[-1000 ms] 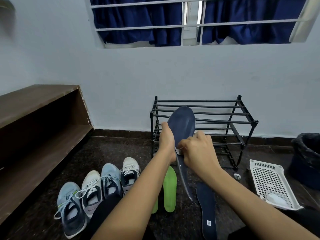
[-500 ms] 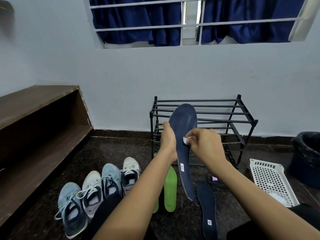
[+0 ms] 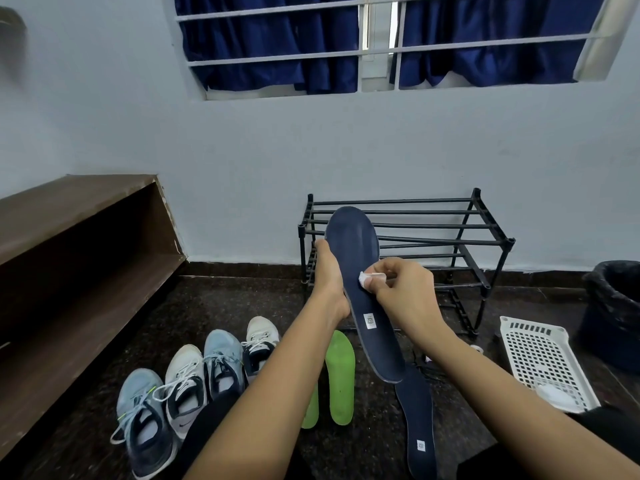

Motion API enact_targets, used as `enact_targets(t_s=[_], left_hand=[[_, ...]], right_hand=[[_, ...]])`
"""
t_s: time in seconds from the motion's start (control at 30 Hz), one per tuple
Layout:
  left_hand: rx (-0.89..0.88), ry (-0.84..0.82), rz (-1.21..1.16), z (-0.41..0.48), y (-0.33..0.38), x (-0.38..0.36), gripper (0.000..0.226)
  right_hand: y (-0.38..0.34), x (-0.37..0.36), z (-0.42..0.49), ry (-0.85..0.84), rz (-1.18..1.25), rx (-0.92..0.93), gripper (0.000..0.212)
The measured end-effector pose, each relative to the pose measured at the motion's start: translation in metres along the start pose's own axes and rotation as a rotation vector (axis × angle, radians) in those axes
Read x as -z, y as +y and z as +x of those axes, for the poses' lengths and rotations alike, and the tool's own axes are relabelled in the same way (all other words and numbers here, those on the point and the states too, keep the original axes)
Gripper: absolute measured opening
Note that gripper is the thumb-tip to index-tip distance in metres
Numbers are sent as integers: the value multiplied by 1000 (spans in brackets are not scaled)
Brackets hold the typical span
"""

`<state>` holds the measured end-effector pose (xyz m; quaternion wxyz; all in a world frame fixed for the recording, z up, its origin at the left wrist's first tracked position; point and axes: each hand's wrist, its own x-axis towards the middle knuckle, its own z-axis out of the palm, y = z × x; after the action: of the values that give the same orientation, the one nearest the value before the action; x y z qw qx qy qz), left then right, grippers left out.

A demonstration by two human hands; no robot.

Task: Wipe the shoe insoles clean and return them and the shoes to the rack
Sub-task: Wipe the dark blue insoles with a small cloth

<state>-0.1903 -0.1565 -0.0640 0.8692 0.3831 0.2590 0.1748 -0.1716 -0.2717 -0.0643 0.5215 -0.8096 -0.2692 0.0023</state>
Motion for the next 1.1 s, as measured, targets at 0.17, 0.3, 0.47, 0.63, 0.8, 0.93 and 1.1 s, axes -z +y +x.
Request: enact_targets(t_s=[0.17,0.3,0.47,0.63,0.8,0.93,1.1], left_hand=[[-1,-210,34,-9,-1,-2,51],[-37,-355,24,-19,1,1,69],[-35,-423,-55,-20,3,5,80],[-28,-481,-161,-14,3,10,79],[-32,-450,-214,-12,2,8,78],[-42,-356,-216,-9,2,5,75],[-65,-256,-293,-5,5,0,68]], right_hand=[[-1,6,3,84,57,18,10],[-4,9,3,97,135,14,8],[-4,11,3,36,289,-47,7],[-5,14,3,-109,561,-93,8],[-6,17,4,-178,623,-129,10],[-6,29,11,16,5,114,2],[-4,34,13,-1,-218,260,5]])
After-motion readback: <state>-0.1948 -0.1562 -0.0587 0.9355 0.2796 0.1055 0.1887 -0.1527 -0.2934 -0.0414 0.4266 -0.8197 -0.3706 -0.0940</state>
